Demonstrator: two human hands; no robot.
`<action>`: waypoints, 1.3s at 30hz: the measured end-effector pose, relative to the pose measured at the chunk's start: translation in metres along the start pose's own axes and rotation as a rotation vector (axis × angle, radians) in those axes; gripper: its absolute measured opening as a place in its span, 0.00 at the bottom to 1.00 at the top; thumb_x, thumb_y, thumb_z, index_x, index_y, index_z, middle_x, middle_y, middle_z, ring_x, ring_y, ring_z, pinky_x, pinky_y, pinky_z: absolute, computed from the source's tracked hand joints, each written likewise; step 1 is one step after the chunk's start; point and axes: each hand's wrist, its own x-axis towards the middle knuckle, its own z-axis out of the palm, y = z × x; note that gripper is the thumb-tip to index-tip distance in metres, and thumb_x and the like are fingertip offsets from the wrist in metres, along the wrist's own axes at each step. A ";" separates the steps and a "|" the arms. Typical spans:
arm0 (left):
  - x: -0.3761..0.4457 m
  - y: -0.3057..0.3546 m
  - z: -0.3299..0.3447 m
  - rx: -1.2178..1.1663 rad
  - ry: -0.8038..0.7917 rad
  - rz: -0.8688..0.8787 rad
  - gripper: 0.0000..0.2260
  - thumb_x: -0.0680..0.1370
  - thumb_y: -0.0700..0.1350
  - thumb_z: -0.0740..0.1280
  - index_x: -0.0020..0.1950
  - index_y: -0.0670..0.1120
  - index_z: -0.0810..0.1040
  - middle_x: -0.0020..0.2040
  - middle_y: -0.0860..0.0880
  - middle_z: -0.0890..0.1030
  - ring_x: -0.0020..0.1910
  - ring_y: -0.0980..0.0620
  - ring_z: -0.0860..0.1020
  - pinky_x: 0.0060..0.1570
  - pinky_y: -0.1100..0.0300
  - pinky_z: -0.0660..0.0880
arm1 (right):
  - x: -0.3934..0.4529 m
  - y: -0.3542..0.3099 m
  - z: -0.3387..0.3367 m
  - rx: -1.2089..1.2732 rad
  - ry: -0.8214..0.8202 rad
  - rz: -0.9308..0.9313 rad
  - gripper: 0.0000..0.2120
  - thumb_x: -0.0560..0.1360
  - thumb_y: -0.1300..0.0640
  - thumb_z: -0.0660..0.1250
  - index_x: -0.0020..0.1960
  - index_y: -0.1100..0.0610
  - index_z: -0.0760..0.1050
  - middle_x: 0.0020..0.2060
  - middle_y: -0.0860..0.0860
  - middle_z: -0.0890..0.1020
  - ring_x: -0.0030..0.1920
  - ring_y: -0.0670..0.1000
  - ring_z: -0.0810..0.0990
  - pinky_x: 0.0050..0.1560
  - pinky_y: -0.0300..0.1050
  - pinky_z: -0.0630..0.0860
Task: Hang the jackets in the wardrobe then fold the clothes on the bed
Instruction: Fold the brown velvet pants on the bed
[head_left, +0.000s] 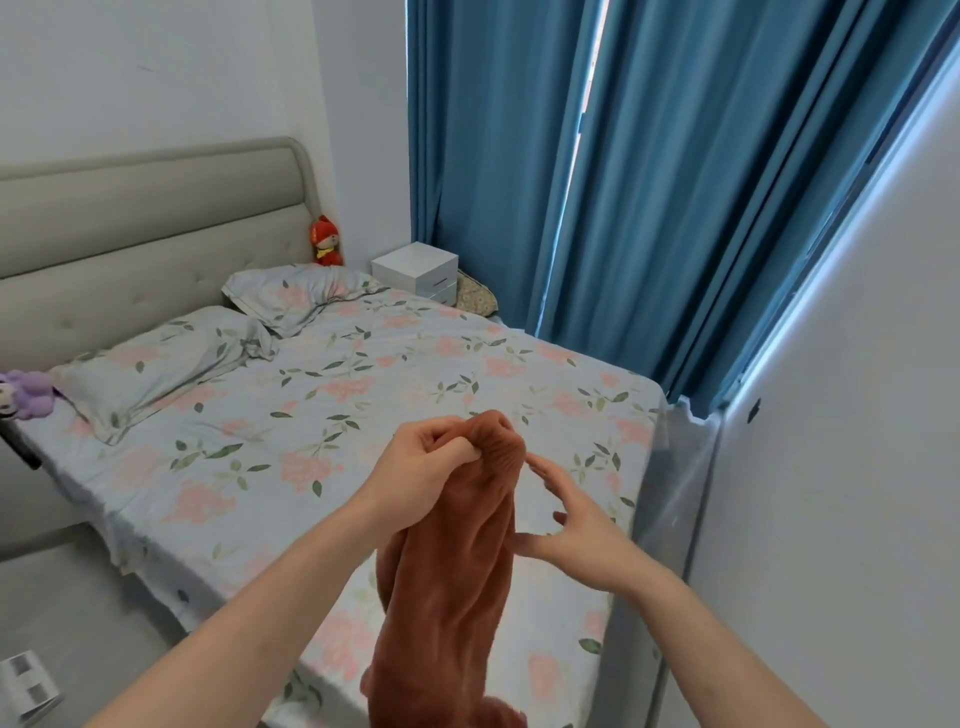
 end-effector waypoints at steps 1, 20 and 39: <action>0.000 0.003 0.000 -0.016 -0.024 0.012 0.11 0.71 0.42 0.67 0.48 0.46 0.87 0.44 0.42 0.87 0.45 0.44 0.85 0.51 0.51 0.80 | 0.007 -0.004 0.001 -0.024 -0.002 -0.005 0.48 0.65 0.42 0.80 0.77 0.30 0.56 0.76 0.32 0.63 0.73 0.39 0.63 0.71 0.45 0.66; 0.028 -0.012 -0.059 0.191 0.143 -0.001 0.10 0.67 0.41 0.61 0.39 0.37 0.80 0.46 0.38 0.83 0.49 0.38 0.81 0.54 0.46 0.73 | 0.087 -0.011 -0.021 -0.132 -0.131 -0.106 0.14 0.72 0.42 0.74 0.49 0.51 0.85 0.54 0.39 0.79 0.54 0.41 0.79 0.55 0.50 0.79; 0.099 -0.066 -0.142 0.394 -0.212 -0.151 0.10 0.68 0.44 0.75 0.47 0.44 0.80 0.44 0.46 0.83 0.42 0.55 0.80 0.48 0.57 0.75 | 0.130 -0.005 0.016 -0.539 -0.579 0.417 0.36 0.56 0.29 0.78 0.58 0.46 0.81 0.56 0.42 0.85 0.57 0.47 0.83 0.61 0.45 0.78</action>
